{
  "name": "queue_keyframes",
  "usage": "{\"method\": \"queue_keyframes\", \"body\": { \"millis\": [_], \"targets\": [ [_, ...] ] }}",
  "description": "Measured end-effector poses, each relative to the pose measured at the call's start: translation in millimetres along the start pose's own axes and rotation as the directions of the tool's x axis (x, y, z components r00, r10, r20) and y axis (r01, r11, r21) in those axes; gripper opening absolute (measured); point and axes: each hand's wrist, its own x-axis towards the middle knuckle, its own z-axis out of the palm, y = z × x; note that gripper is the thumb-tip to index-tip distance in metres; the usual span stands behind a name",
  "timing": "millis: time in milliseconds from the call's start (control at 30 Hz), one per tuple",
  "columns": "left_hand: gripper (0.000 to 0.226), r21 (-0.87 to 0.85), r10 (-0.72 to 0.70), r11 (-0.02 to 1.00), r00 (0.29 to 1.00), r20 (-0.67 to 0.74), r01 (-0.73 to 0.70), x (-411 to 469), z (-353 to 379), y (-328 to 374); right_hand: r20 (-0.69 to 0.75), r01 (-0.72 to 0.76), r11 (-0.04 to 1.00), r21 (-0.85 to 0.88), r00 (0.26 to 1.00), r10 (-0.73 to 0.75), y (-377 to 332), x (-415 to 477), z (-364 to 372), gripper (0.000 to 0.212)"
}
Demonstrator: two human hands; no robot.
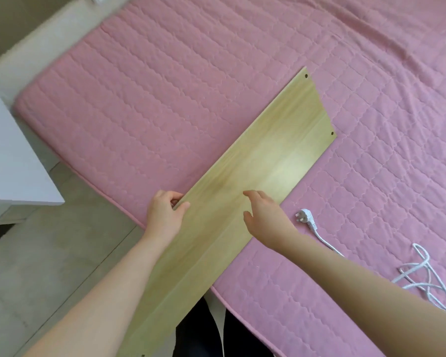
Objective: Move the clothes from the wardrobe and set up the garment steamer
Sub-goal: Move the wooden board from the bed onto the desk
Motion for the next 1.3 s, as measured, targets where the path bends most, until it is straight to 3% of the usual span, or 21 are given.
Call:
{"method": "queue_keyframes", "body": {
  "millis": [133,233,367,533,900,1067,1300],
  "targets": [
    [0.015,-0.02,0.0,1.0,0.999,-0.037,0.0,-42.1,-1.8,26.0,-0.155,0.322,0.904,-0.281,0.914,-0.374,-16.3,-4.4,-19.9,0.056],
    [0.013,-0.015,-0.005,1.0,0.998,-0.059,0.004,-73.9,2.3,44.6,-0.121,0.42,0.75,-0.511,0.828,-0.547,-16.0,-3.7,-26.6,0.064],
    [0.014,0.068,0.031,0.997,0.995,-0.091,-0.024,-108.4,8.4,63.7,-0.001,0.49,0.575,-0.655,0.76,-0.649,-5.8,-1.0,-33.8,0.056],
    [0.024,0.15,0.023,0.989,0.999,-0.04,-0.017,-133.6,18.8,69.8,0.159,0.551,0.392,-0.737,0.704,-0.692,10.5,-10.9,-37.8,0.032],
    [0.024,0.164,0.063,0.985,0.997,-0.032,-0.057,-170.2,10.9,80.6,0.22,0.562,0.357,-0.746,0.714,-0.664,2.4,-44.3,-61.7,0.041],
    [0.027,0.126,0.106,0.988,0.98,-0.171,-0.085,-210.0,-25.6,86.8,0.196,0.607,0.36,-0.709,0.66,-0.725,-20.2,-78.5,-72.7,0.04],
    [0.027,0.221,0.221,0.965,0.9,-0.376,-0.145,-263.7,-99.7,83.8,0.114,0.648,0.382,-0.659,0.587,-0.801,-81.7,-137.1,-87.4,0.049]
  ]
}}
